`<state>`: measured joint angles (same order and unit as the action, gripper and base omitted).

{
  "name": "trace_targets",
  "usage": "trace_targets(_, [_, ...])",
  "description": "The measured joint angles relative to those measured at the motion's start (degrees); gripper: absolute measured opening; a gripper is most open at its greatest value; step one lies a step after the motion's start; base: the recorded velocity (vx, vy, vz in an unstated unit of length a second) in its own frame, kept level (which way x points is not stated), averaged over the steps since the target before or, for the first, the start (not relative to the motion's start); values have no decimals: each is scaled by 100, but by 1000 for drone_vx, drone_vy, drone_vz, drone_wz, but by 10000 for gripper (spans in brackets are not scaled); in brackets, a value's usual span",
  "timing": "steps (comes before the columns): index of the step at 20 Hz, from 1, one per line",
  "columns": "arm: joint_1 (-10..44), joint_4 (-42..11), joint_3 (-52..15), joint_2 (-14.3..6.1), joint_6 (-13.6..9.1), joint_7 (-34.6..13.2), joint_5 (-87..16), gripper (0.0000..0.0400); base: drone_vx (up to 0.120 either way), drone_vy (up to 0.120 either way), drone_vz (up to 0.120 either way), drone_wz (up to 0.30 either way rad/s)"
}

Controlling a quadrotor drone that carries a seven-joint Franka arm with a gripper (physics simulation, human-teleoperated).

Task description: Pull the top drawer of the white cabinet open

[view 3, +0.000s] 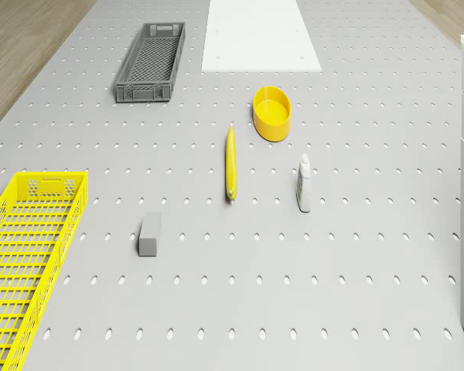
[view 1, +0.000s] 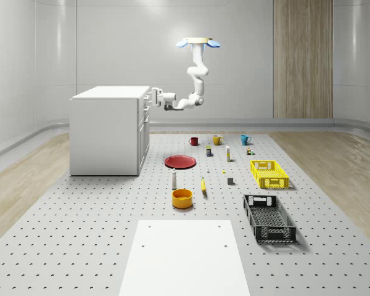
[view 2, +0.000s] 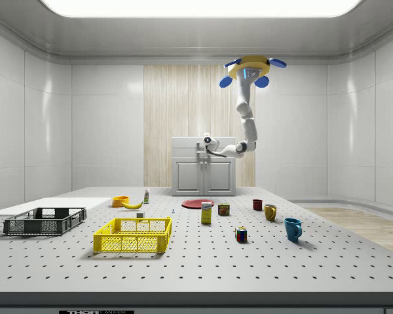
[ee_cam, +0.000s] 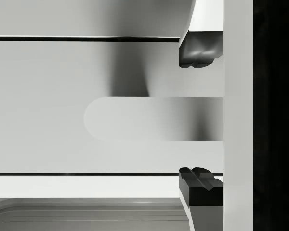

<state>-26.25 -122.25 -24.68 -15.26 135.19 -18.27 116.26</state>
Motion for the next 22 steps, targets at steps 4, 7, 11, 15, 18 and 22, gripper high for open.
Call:
trace_targets(4, [41,4,-38,0,-5,-3,6,305,0,0,0,0])
trace_targets(7, [70,5,-64,-3,-10,-6,10,305,0,0,0,0])
trace_targets(11, [107,5,-96,-6,-17,-10,14,305,0,0,0,0])
trace_targets(15, [142,4,-126,-11,-25,-14,18,305,0,0,0,0])
trace_targets(18, [172,28,-137,16,-42,-20,-2,305,0,0,0,0])
trace_targets(22, [246,125,-126,128,-90,-35,-81,305,0,0,0,0])
